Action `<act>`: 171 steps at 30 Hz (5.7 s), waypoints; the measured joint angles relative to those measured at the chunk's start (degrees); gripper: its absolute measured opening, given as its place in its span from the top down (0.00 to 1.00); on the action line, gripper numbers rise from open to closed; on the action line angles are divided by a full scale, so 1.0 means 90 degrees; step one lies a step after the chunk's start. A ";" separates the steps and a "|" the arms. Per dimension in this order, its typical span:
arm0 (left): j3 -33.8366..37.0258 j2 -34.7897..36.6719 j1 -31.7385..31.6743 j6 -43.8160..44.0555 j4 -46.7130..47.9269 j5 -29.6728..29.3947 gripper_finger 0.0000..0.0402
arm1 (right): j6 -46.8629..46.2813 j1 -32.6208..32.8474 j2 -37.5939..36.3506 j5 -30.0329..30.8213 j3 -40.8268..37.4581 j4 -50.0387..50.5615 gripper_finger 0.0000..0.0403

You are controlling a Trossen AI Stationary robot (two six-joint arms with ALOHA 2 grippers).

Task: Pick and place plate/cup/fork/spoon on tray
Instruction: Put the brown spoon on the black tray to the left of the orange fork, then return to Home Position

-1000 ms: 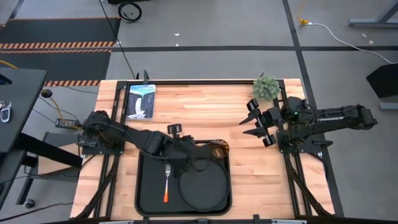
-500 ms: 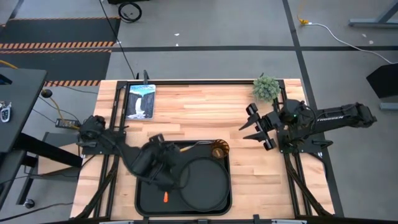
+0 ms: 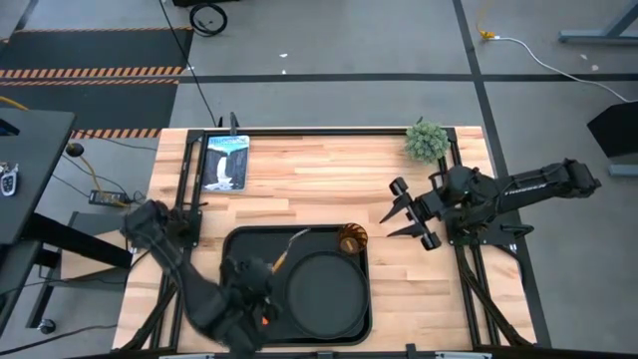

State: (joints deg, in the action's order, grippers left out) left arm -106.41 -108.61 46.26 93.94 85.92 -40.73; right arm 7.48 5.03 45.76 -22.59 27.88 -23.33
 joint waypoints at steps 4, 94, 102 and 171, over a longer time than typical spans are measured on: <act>0.0000 -0.0439 0.0451 0.1461 -0.0004 0.0171 0.90 | 0.0025 0.0113 0.0100 0.0058 0.0000 0.0052 0.60; 0.6147 0.1439 0.1242 0.4136 -0.6698 0.2911 0.90 | -0.0380 0.0178 0.0636 0.0219 0.0000 -0.0199 0.60; 0.6147 0.1439 0.1248 0.4144 -0.6738 0.3202 0.90 | -0.0383 0.0178 0.0636 0.0219 0.0000 -0.0201 0.60; 0.6132 0.1173 0.0828 0.3048 -0.7401 0.2886 0.45 | -0.0394 0.0178 0.0619 0.0216 -0.0001 -0.0444 0.60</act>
State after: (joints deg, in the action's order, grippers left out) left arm -51.22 -98.05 53.71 121.37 19.31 -14.75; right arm 3.93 6.63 51.33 -20.64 27.87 -27.33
